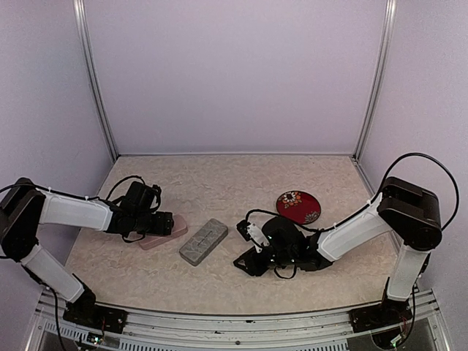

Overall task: Organize the sunglasses
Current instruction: Move the case with sunglasses to the center of the board.

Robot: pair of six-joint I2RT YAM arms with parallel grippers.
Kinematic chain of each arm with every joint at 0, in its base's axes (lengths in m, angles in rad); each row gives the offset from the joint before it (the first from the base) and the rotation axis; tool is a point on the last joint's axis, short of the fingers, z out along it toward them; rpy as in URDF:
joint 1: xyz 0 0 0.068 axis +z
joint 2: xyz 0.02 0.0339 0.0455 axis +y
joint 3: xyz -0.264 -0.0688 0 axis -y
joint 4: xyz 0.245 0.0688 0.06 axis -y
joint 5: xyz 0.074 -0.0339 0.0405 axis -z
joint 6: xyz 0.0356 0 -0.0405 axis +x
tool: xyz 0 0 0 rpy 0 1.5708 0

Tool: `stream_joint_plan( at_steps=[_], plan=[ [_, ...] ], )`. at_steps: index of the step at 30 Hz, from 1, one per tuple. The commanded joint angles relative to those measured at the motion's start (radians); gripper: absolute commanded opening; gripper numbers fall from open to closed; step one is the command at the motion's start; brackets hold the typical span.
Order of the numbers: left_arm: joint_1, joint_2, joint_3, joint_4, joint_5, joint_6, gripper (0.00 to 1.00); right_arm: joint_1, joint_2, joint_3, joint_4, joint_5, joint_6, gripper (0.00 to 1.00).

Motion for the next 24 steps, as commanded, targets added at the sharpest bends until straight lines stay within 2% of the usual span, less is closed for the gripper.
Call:
stream_joint_plan(
  at_steps=[1, 5, 8, 24],
  plan=[
    [0.000, -0.006, -0.055, 0.056, 0.032, -0.087, 0.84, -0.010, -0.016, -0.016, 0.001, -0.001, 0.006, 0.45],
    [-0.023, 0.021, -0.106, 0.104, 0.047, -0.131, 0.81, -0.011, -0.003, -0.001, 0.005, -0.011, 0.003, 0.45],
    [-0.055, 0.036, -0.084, 0.078, 0.009, -0.144, 0.80, -0.011, 0.001, 0.006, 0.003, -0.019, 0.003, 0.45],
    [-0.152, -0.074, -0.134, 0.039, -0.007, -0.237, 0.83, -0.011, -0.017, 0.014, -0.021, -0.018, 0.004, 0.46]
  ],
)
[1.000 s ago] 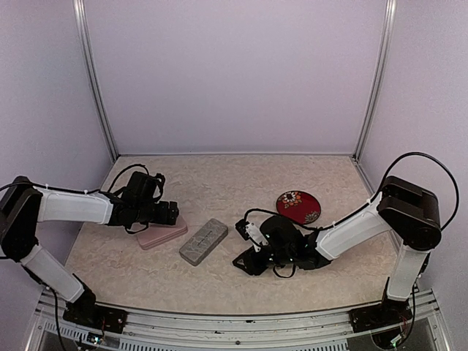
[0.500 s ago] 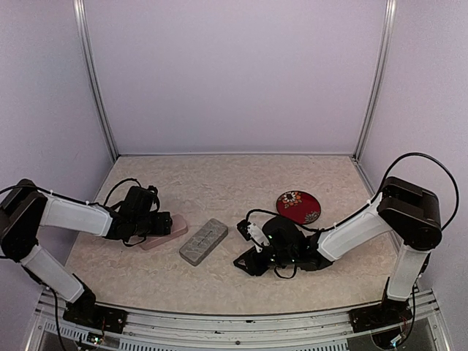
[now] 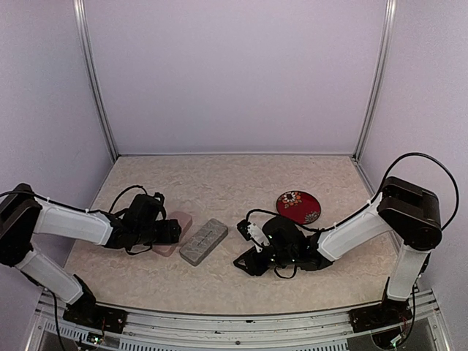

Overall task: Organize the sunglasses
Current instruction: Move the case with sunglasses to the center of the board, then reset both arms

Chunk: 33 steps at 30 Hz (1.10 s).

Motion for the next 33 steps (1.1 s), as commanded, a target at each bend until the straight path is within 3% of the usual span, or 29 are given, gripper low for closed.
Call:
stream_joint_plan(
  at_steps=[1, 6, 11, 18, 21, 29, 33],
  plan=[
    [-0.013, -0.041, -0.034, -0.084, 0.025, -0.043, 0.83, -0.006, -0.022, 0.017, -0.030, -0.006, 0.004, 0.46],
    [-0.012, -0.133, -0.036, -0.109, -0.022, -0.033, 0.86, -0.015, -0.067, 0.017, -0.095, 0.027, 0.003, 0.50],
    [0.021, -0.194, -0.018, -0.100, -0.035, 0.027, 0.92, -0.035, -0.176, 0.027, -0.254, 0.149, 0.004, 0.60],
    [0.068, -0.301, -0.010, -0.063, -0.063, 0.106, 0.99, -0.105, -0.391, 0.050, -0.558, 0.393, 0.048, 0.79],
    [0.100, -0.362, -0.021, -0.021, -0.062, 0.112, 0.99, -0.158, -0.493, 0.045, -0.652, 0.445, 0.068, 1.00],
    [0.189, -0.463, -0.043, 0.062, -0.039, 0.094, 0.99, -0.217, -0.736, 0.003, -0.719, 0.695, 0.053, 1.00],
    [0.192, -0.529, -0.067, 0.117, 0.051, 0.145, 0.99, -0.220, -0.844, -0.023, -0.699, 0.725, 0.002, 1.00]
  ],
)
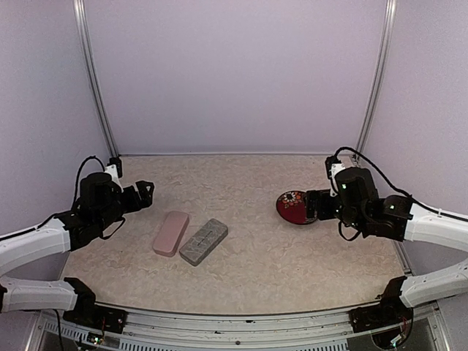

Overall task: Organize the sunglasses
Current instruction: Reset both arms

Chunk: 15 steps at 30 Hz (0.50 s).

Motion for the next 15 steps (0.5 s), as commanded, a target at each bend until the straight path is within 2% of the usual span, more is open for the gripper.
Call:
stream_joint_plan(
  at_steps=[1, 4, 9, 15],
  plan=[
    [0.006, -0.079, -0.033, 0.092, 0.098, 0.061, 0.99, -0.005, -0.111, -0.040, -0.018, 0.106, -0.062, 1.00],
    [-0.004, -0.157, -0.083, 0.145, 0.124, 0.095, 0.99, -0.006, -0.198, -0.082, 0.018, 0.103, -0.092, 1.00],
    [-0.026, -0.280, -0.148, 0.182, 0.062, 0.146, 0.99, -0.006, -0.308, -0.148, 0.063, 0.090, -0.110, 1.00],
    [-0.029, -0.304, -0.150, 0.146, -0.007, 0.154, 0.99, -0.005, -0.301, -0.150, 0.048, 0.108, -0.105, 1.00]
  ],
)
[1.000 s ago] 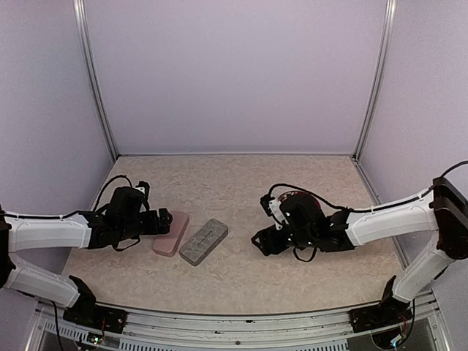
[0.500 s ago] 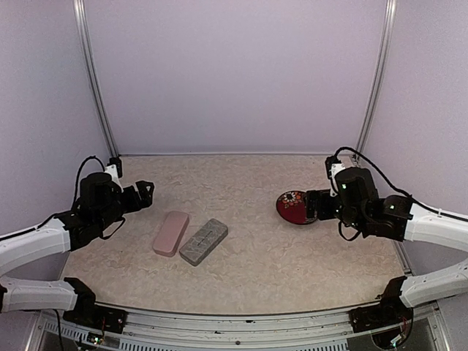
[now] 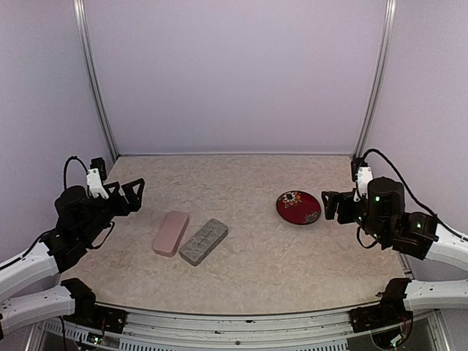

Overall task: Organize the sunglasses
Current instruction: Reset both arms

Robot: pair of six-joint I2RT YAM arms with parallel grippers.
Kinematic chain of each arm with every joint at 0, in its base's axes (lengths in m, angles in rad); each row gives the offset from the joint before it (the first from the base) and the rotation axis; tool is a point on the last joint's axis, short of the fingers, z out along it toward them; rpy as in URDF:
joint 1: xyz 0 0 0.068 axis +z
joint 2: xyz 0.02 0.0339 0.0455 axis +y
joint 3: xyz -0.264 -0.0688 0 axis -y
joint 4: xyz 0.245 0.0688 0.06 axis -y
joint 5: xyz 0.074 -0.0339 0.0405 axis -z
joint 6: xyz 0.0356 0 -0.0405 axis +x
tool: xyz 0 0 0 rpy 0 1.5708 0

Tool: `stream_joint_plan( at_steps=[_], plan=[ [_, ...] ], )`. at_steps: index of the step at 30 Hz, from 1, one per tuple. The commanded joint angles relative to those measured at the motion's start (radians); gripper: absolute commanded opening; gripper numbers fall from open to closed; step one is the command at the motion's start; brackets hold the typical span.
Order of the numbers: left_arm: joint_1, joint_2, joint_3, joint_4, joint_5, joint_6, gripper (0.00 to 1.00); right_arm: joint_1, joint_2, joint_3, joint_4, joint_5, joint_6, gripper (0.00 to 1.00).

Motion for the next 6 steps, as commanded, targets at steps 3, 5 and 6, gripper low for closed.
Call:
stream_joint_plan(
  at_steps=[3, 5, 6],
  plan=[
    [-0.006, 0.008, -0.001, 0.010, -0.047, 0.026, 0.99, -0.005, 0.023, -0.002, 0.016, 0.030, -0.004, 1.00],
    [-0.006, 0.017, 0.004, 0.003, -0.048, 0.023, 0.99, -0.006, 0.033, 0.000, 0.021, 0.026, -0.004, 1.00],
    [-0.006, 0.019, 0.005, 0.003, -0.049, 0.022, 0.99, -0.005, 0.034, 0.000, 0.025, 0.023, -0.007, 1.00]
  ],
)
